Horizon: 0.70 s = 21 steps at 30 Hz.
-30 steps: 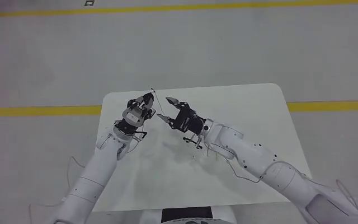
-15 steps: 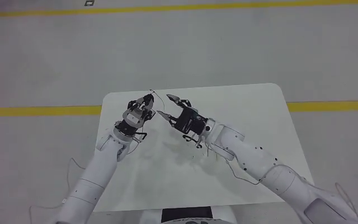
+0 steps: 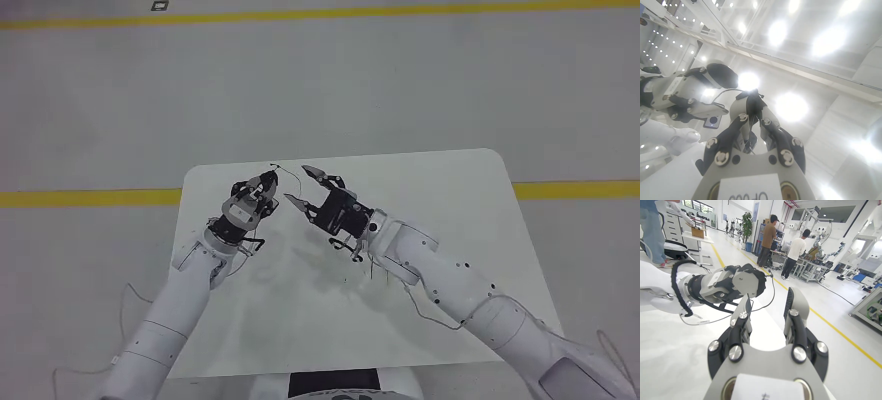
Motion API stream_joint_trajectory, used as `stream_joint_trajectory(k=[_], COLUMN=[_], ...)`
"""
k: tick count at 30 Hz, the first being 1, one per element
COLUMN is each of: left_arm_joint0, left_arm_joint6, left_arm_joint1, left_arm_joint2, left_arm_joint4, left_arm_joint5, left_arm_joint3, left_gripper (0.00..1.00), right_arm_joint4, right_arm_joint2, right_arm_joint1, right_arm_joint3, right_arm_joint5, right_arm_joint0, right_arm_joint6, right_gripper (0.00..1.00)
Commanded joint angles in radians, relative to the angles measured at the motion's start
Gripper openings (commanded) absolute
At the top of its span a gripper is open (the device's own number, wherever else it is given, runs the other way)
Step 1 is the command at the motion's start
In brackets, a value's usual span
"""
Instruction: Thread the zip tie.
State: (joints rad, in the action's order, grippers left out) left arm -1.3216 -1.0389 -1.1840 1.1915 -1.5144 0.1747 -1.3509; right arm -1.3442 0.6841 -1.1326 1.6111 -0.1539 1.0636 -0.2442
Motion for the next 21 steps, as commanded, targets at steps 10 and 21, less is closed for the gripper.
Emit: stream_joint_trajectory(k=[10, 21], left_arm_joint0=[0.012, 0.012], left_arm_joint6=[0.002, 0.025], left_arm_joint1=[-0.006, -0.007], left_arm_joint2=[-0.013, -0.008], left_arm_joint4=[0.025, 0.046], left_arm_joint5=[0.015, 0.020], left_arm_joint3=[0.021, 0.033], left_gripper=[0.00, 0.00], right_arm_joint4=[-0.028, -0.072], right_arm_joint2=[0.038, 0.059], right_arm_joint1=[-0.013, -0.029], right_arm_joint3=[0.005, -0.001], right_arm_joint5=[-0.004, -0.018], right_arm_joint0=[0.026, 0.036], right_arm_joint6=[-0.010, -0.022], right_gripper=[0.35, 0.21])
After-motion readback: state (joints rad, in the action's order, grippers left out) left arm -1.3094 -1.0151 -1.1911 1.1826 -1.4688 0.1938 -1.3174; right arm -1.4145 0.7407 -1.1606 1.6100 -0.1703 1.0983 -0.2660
